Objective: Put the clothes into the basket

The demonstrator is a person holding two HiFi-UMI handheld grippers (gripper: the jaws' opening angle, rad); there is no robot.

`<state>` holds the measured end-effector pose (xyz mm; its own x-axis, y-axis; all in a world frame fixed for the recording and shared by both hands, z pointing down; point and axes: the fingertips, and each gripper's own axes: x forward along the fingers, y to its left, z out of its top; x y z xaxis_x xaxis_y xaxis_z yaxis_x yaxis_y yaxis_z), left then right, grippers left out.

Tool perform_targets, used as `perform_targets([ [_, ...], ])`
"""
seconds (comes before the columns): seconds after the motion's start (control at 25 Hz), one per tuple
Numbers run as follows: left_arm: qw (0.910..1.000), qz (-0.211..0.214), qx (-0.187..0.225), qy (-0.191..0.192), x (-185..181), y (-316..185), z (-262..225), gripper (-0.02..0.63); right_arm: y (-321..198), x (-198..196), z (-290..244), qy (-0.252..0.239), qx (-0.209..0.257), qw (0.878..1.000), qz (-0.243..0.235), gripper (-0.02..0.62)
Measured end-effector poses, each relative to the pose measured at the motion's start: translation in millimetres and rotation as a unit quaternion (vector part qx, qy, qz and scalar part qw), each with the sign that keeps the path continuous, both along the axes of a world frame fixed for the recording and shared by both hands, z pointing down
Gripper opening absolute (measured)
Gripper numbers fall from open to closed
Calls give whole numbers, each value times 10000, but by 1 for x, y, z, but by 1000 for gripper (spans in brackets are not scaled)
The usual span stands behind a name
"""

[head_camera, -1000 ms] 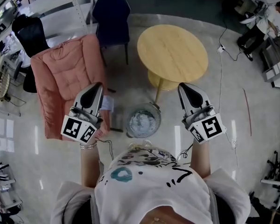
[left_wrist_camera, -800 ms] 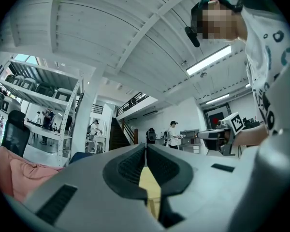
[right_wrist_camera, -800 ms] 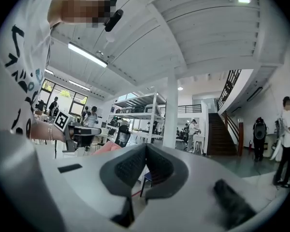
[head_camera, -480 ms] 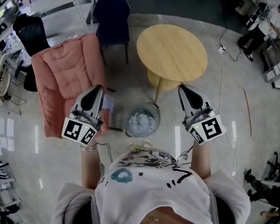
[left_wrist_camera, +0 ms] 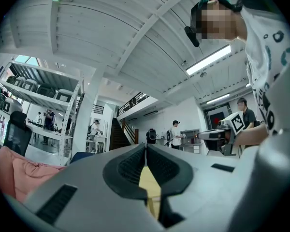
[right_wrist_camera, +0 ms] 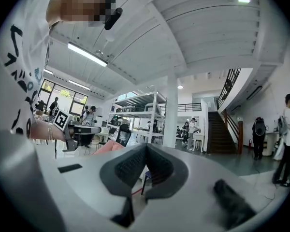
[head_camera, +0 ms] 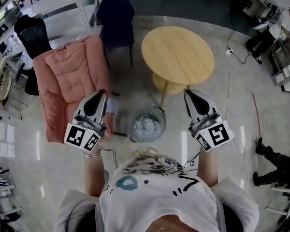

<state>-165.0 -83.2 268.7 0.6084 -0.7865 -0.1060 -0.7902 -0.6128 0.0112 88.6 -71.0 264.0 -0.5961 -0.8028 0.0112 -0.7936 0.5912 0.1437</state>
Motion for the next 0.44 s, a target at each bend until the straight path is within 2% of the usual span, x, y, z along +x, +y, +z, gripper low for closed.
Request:
perform_targets([
  [0.44, 10000, -55, -3, -26, -1, 11, 1, 23, 8, -3, 4, -17, -30, 9999, -98, 26],
])
